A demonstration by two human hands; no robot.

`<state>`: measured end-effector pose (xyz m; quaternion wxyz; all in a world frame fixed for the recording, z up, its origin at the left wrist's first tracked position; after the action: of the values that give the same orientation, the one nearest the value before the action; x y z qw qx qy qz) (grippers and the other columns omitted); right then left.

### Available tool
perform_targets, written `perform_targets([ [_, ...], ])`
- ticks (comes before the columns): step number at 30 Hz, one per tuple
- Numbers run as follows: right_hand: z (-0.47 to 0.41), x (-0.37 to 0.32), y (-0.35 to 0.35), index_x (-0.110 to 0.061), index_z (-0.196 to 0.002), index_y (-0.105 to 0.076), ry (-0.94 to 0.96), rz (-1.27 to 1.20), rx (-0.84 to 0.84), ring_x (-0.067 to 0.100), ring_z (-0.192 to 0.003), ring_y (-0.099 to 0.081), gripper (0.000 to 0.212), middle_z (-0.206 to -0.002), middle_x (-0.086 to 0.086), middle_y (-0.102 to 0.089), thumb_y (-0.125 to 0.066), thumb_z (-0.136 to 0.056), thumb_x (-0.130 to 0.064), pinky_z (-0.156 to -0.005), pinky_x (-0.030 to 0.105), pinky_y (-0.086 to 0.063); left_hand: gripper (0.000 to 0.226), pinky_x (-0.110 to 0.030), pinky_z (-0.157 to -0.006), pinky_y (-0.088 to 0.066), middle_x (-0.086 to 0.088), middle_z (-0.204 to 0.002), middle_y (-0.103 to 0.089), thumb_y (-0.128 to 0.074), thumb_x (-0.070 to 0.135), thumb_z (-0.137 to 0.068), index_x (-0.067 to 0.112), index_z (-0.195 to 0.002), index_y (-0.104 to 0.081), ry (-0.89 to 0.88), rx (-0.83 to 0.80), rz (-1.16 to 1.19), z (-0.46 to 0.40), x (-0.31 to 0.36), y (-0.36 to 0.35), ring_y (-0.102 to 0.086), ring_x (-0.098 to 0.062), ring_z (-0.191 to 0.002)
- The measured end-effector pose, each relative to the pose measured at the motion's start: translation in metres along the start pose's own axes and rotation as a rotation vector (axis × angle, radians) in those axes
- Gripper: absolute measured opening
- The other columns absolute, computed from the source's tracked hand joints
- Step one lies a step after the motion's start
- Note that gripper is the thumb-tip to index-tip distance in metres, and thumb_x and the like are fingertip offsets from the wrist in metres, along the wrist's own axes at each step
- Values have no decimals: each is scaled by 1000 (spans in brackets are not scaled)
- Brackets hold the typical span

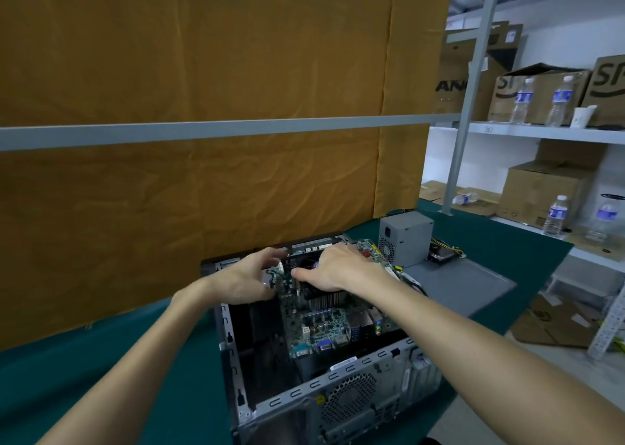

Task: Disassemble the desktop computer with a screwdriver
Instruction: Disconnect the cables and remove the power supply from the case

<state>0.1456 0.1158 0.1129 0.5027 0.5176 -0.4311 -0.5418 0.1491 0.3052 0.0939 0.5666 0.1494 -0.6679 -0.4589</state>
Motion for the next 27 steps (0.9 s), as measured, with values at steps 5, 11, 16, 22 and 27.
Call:
perform_targets([
  [5,7,-14,0,-4,-115,-64,-74,33,56,28,-100,-60,83,-122,13,-60,-51,-83,-79,-70,32,-48,51,-27,-101,-38,-3,-140,-55,-36,-10,-96,14,-137,-55,49,284,215,8,-26,-15,-47,-17,-132],
  [11,26,-1,20,-17,-59,-49,32,-68,299,18,-49,-45,61,-57,-3,-49,-66,-68,-74,-43,26,-29,30,-16,-72,-47,7,-113,-67,-39,13,-107,19,-123,-65,-19,592,320,7,-36,-6,-61,-8,-87],
  [16,6,19,70,-19,-59,-48,119,-17,332,16,-43,-47,63,-48,-9,-49,-58,-53,-81,-44,22,-32,25,-36,-93,-53,-1,-113,-67,-45,17,-105,21,-111,-68,-28,842,354,-15,-20,4,-63,-15,-105],
  [22,-43,66,80,-15,-75,-57,207,-104,40,21,-57,-50,61,-64,1,-54,-76,-52,-68,-50,31,-35,22,-16,-48,-42,3,-77,-67,-52,12,-99,24,-90,-68,31,755,396,-60,-11,-5,-60,-8,-60],
  [27,-61,89,57,-11,-103,-68,231,-177,-135,27,-83,-69,63,-92,9,-74,-84,-53,-45,-63,32,-51,13,-30,-64,-46,1,-86,-63,-54,17,-101,20,-104,-66,84,518,305,-83,-10,-32,-62,-20,-77],
])
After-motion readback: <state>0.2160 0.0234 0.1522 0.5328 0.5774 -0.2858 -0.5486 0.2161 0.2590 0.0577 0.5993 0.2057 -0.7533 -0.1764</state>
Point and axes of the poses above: each hand's wrist, its own z-axis away from the middle knuckle, its own y-axis out of the back of the hand, x = y × z, the point moved 2 cm from there along -z, towards the middle knuckle
